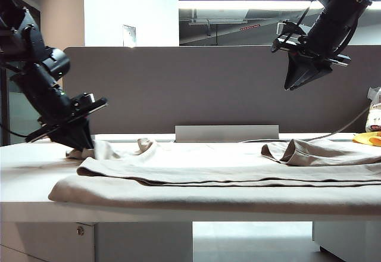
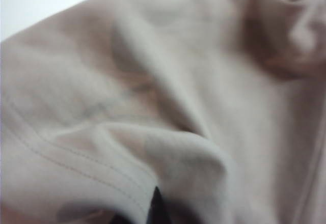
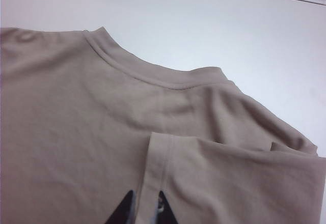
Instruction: Fold the bottom side of the T-shirt horizontally towards the center, about one-third of the way, then fold the sleeve back towards the center, creating a straight line along the edge of the T-shirt, and finally fold the bottom of the T-shirt up towards the top, creating a neat rectangle.
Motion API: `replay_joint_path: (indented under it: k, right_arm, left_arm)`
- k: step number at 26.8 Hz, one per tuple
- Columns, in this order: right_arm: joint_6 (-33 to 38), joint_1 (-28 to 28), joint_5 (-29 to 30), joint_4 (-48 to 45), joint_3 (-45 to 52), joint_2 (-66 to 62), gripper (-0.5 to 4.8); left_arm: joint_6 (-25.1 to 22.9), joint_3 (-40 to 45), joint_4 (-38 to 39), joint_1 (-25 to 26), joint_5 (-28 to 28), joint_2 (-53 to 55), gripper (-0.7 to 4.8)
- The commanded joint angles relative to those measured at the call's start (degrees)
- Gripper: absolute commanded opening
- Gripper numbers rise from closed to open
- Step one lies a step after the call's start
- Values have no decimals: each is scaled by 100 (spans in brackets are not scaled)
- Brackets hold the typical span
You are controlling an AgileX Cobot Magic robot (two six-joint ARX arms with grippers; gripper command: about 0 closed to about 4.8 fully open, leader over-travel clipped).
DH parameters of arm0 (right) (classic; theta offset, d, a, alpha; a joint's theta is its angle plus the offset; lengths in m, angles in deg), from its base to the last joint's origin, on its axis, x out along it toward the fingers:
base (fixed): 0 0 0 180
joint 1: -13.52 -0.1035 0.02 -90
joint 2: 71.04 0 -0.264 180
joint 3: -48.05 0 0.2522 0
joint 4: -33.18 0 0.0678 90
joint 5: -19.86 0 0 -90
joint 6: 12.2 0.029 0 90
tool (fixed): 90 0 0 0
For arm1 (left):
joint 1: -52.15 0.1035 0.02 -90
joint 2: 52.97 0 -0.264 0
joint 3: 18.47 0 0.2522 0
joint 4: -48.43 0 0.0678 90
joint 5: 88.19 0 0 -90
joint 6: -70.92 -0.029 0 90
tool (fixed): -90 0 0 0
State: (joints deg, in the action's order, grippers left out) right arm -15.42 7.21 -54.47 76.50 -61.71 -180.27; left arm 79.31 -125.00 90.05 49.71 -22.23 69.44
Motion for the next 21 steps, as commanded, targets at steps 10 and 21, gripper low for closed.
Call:
replay_joint_path:
  k: [10, 21]
  right_arm:
    - [22, 2, 15, 90, -9, 28, 58]
    - [22, 4, 15, 162, -9, 28, 58]
  left_arm:
    - [-155, -1145, 450, -426, -44, -57, -6]
    - [-391, -1233, 463, -1097, 28, -55, -6]
